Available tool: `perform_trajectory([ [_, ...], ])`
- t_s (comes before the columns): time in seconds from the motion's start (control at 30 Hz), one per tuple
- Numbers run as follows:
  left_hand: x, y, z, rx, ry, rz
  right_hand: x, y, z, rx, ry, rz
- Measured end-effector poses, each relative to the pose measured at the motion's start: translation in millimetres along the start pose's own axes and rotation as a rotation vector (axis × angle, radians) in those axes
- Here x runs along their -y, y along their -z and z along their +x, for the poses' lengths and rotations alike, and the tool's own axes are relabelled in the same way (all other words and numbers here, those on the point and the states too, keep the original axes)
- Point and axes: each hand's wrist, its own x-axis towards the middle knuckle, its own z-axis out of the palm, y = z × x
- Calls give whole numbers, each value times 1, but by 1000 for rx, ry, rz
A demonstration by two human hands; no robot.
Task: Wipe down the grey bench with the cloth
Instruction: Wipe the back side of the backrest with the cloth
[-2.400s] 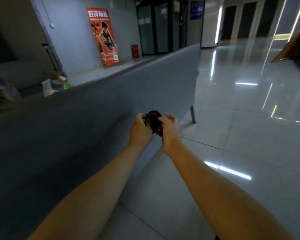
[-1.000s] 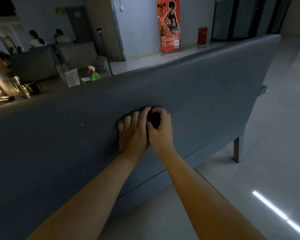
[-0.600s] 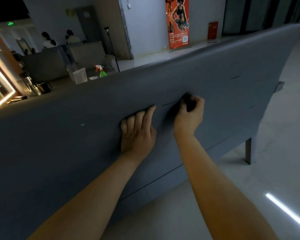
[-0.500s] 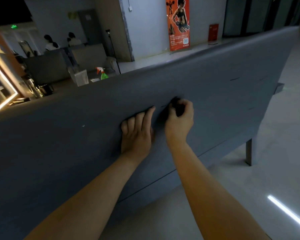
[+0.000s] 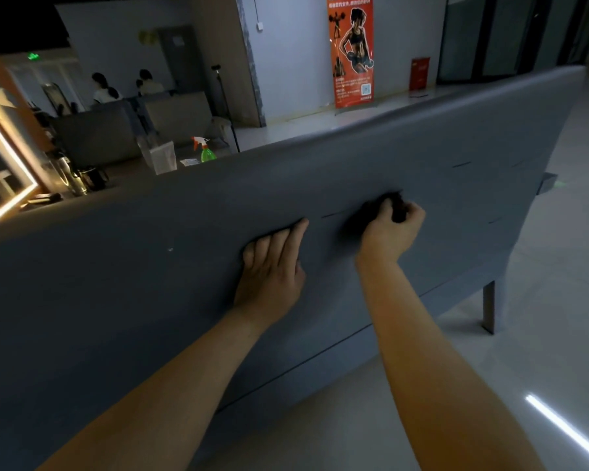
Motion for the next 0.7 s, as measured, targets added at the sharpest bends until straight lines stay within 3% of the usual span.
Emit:
perform_trajectory([
  [0.23,1,-4,3,49,44,23,14,-25,-59,154,-110,29],
  [0.33,6,-12,0,4,36,166,12,-23,-96,280,-151,31],
  [0.47,7,-9,0,81,-20,154,9,-9,-101,453,-136,-6],
  [0.57,2,-6,2,-2,3,216,-1,5,-103,618,-109,-20],
  [0.63,1,-3,4,14,-2,153,-4,7,-101,578,9,-104],
  [0.7,4,0,2,58,-4,28,-2,4,-86,411,53,-111],
])
